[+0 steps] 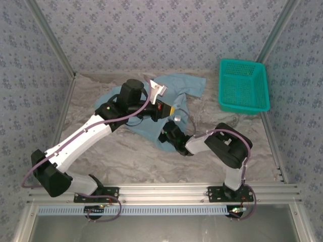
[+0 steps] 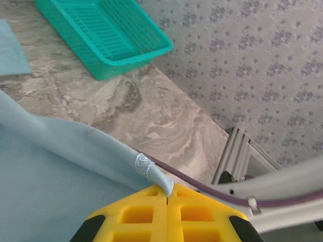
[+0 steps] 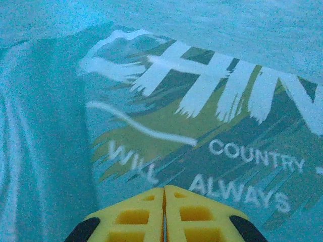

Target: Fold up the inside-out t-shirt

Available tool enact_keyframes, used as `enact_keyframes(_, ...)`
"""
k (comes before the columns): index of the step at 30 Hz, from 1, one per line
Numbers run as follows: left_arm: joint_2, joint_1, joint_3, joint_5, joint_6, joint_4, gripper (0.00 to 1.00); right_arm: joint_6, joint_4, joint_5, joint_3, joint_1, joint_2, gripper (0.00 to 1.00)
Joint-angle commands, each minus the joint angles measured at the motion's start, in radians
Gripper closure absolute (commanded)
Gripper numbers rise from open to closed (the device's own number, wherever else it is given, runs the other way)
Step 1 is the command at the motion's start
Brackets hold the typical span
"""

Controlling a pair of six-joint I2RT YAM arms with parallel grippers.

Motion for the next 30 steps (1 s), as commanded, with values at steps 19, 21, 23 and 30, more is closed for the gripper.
enact_keyframes(19,-0.094,-0.036,0.001,-0.199,0.234,-0.121,1.0,0.116,-0.1,-0.266,-0.044,-0.167,-0.156,0.78)
enact_keyframes(21,-0.092,-0.037,-0.005,-0.172,0.232,-0.11,1.0,0.123,-0.105,-0.253,-0.035,-0.176,-0.147,0.78)
enact_keyframes(23,-0.091,-0.038,-0.009,-0.121,0.216,-0.078,1.0,0.128,-0.112,-0.216,0.001,-0.176,-0.119,0.79)
enact_keyframes(30,-0.042,-0.069,0.09,-0.073,0.164,0.027,1.0,0.135,-0.097,-0.125,0.125,-0.104,0.018,0.79)
